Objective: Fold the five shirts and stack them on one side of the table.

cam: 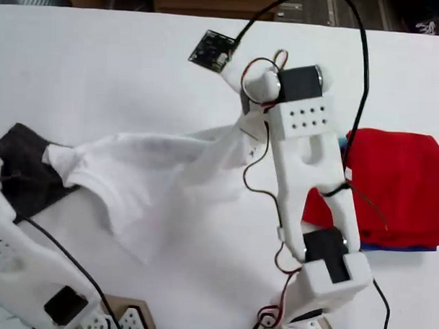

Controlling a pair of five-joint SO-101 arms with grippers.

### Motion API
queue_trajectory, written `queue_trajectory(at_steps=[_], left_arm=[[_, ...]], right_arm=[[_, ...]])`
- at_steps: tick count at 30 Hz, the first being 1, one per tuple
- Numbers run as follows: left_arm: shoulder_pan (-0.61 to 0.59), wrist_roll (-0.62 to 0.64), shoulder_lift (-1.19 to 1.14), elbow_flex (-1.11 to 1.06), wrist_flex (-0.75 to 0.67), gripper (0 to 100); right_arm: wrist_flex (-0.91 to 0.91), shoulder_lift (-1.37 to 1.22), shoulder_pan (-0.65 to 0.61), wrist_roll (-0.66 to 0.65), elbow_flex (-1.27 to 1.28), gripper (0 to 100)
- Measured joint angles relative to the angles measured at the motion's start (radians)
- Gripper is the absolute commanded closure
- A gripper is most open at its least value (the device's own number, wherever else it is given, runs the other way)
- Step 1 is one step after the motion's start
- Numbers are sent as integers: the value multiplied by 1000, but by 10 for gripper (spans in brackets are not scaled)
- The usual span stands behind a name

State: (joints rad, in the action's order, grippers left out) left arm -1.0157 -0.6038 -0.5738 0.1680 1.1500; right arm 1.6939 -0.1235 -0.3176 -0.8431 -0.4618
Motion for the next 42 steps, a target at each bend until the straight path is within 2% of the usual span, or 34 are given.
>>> queue_trajectory(at_steps=[6,11,16,21,23,27,31,35,42], left_arm=[[-176,3,-68,176,-87,827],[-293,74,-72,324,-86,827],[-278,86,-72,364,23,827],[-206,110,-74,381,135,827],[-175,140,-74,407,198,827],[-110,212,-74,473,327,827],[-94,305,-72,542,387,827],[-144,359,-72,603,388,827],[-301,371,-72,641,388,827]], right_arm=[[0,32,0,0,77,978],[0,32,0,0,92,978],[0,41,0,0,92,955],[0,118,-2,31,92,791],[0,161,-2,61,92,762],[0,245,-81,86,104,762],[0,288,-209,114,170,762],[-29,290,-311,184,316,762],[-270,290,-465,199,594,762]])
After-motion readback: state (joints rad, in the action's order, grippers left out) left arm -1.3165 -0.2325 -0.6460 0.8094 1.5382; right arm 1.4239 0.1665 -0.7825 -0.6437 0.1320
